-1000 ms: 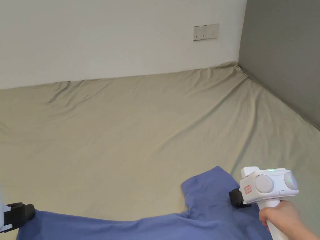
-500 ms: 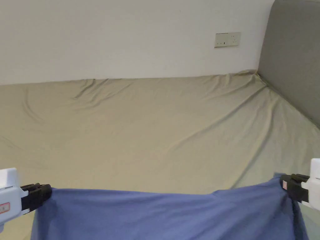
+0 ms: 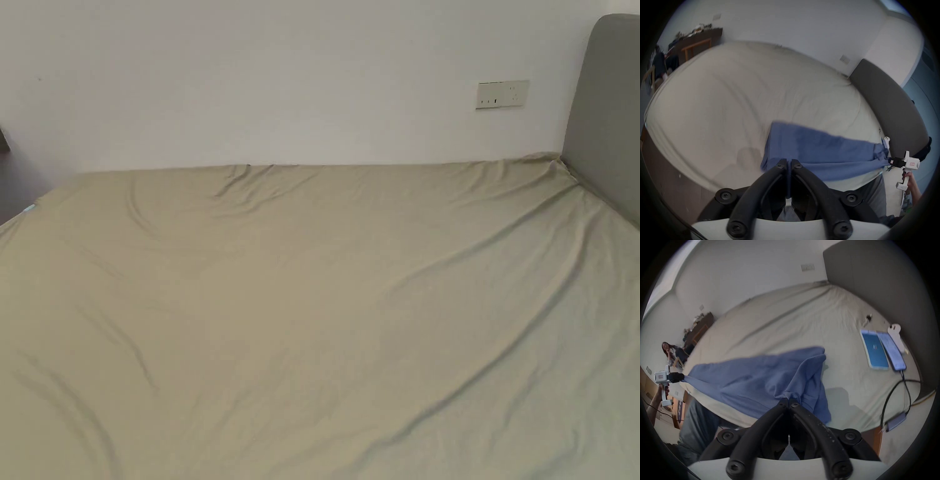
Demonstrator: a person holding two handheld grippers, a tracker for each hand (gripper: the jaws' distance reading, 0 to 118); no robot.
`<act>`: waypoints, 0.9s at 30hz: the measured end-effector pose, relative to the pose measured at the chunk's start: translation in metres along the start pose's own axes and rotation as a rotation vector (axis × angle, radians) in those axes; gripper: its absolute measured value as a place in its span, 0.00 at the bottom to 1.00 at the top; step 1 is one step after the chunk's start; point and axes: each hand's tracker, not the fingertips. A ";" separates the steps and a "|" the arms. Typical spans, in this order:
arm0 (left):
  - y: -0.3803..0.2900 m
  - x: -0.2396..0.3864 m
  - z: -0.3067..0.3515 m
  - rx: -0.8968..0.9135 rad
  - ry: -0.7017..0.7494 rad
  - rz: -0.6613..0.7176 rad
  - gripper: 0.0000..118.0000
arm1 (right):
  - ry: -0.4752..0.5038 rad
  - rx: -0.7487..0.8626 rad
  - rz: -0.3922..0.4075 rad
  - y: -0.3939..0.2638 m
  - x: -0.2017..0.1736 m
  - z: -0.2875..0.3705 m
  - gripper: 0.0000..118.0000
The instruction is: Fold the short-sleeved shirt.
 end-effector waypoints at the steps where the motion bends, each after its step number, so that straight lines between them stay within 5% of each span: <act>1: -0.006 -0.005 -0.008 -0.035 0.006 0.024 0.02 | -0.019 -0.023 0.006 -0.004 -0.001 -0.007 0.00; 4: -0.019 -0.008 -0.029 -0.096 -0.002 0.053 0.03 | -0.025 -0.095 0.095 -0.008 0.003 -0.024 0.00; 5: -0.022 -0.008 -0.035 -0.129 0.007 0.052 0.06 | -0.038 -0.125 0.100 -0.007 0.001 -0.026 0.10; 8: -0.023 -0.007 -0.028 -0.076 0.162 0.020 0.91 | -0.114 -0.011 0.171 0.009 -0.016 0.012 0.86; 9: -0.017 -0.001 -0.014 -0.018 0.158 -0.001 1.00 | -0.088 0.113 0.197 0.019 -0.021 0.031 1.00; 16: 0.042 0.065 0.097 0.627 0.037 -0.105 1.00 | -0.028 0.725 0.129 0.117 -0.070 0.142 1.00; 17: 0.048 0.068 0.106 0.580 0.014 -0.076 0.94 | -0.006 0.771 0.113 0.123 -0.075 0.152 0.92; 19: 0.061 0.061 0.113 0.449 -0.094 -0.046 0.26 | 0.011 0.829 0.100 0.127 -0.082 0.162 0.26; 20: 0.062 0.054 0.111 0.449 -0.156 -0.035 0.01 | 0.002 0.840 0.092 0.129 -0.087 0.165 0.01; 26: 0.085 -0.024 0.036 0.042 -0.310 0.225 0.00 | 0.006 0.783 0.094 0.126 -0.093 0.168 0.00; 27: 0.086 -0.040 0.019 -0.047 -0.351 0.276 0.00 | -0.014 0.775 0.093 0.124 -0.071 0.161 0.00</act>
